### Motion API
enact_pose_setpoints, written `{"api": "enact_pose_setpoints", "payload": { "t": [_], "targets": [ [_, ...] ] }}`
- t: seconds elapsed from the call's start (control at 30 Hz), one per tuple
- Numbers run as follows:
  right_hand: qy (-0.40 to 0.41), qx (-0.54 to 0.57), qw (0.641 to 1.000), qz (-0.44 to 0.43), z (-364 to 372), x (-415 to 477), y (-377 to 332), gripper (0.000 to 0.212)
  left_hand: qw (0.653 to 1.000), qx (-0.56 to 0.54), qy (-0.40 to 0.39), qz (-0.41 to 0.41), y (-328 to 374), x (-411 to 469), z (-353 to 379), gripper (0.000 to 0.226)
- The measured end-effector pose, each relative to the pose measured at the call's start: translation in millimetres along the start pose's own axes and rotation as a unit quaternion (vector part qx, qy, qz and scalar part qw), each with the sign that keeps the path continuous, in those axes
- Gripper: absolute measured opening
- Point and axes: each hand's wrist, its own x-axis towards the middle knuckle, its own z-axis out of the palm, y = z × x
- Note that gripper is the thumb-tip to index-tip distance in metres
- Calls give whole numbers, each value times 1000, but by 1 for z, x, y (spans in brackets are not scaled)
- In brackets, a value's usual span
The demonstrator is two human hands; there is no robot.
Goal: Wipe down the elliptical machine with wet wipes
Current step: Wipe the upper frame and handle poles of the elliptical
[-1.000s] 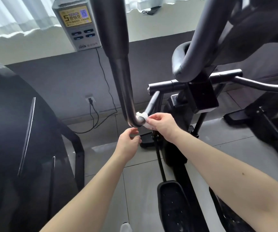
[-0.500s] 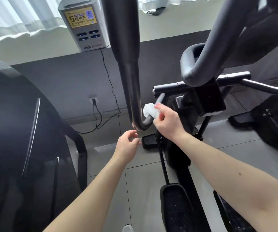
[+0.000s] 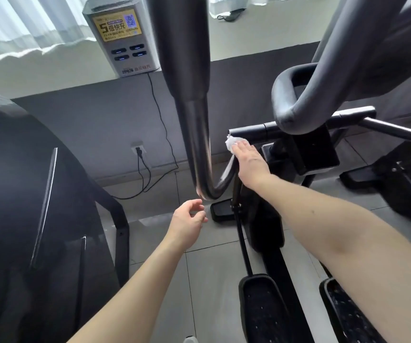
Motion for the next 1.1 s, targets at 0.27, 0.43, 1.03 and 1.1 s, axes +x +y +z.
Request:
{"api": "enact_pose_setpoints", "payload": {
  "t": [0.27,0.43,1.03,1.1],
  "targets": [
    [87,71,993,25,6,-36,-30,30,1000,1,-10,10,9,-3,-9,24],
    [42,202,971,119,-3,-106,-62,29,999,-20,-29,-1,18,-17,-10,27],
    [91,423,855,286,-120,-238,-83,11,946,-17,-295,131,80,-107,28,49],
    [119,399,858,300,-132,-246,-87,11,937,-40,-320,137,89,-112,30,38]
  ]
}}
